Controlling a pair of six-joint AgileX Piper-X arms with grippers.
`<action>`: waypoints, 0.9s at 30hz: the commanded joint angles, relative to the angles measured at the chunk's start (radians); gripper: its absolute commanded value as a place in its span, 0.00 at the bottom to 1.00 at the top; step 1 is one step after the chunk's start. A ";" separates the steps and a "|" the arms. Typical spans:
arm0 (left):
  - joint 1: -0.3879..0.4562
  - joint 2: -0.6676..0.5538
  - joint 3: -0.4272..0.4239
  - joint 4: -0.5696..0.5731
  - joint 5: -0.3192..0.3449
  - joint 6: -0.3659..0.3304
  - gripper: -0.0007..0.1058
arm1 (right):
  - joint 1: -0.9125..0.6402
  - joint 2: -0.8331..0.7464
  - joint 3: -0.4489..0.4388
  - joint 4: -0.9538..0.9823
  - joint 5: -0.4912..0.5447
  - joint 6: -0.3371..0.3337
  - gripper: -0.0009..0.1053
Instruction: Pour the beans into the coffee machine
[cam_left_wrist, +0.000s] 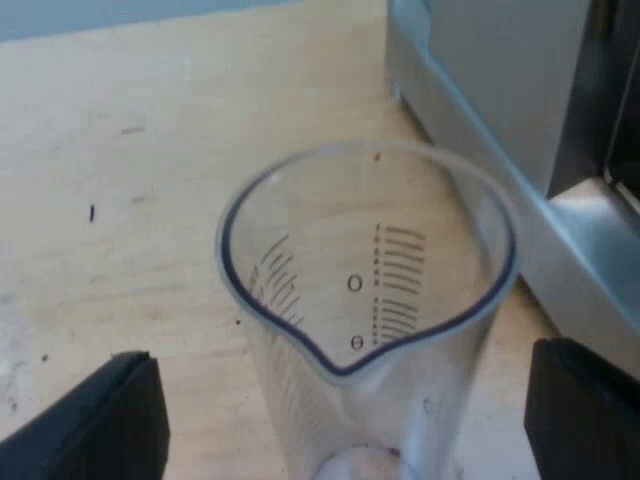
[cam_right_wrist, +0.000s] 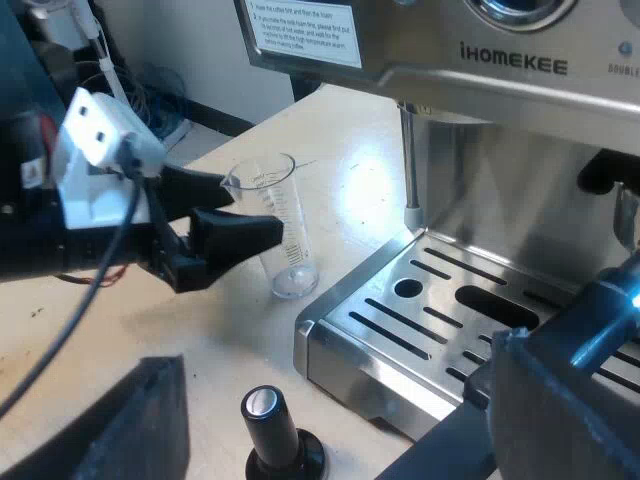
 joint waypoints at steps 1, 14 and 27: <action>0.000 -0.049 0.014 -0.002 -0.005 -0.028 0.80 | 0.002 -0.002 -0.003 -0.015 0.001 -0.004 0.61; 0.000 -0.260 0.095 0.109 -0.005 -0.110 0.80 | 0.002 -0.002 -0.003 -0.015 0.001 -0.004 0.61; 0.000 -0.689 0.084 0.485 -0.005 -0.106 0.80 | 0.002 -0.002 -0.037 0.010 0.013 0.015 0.61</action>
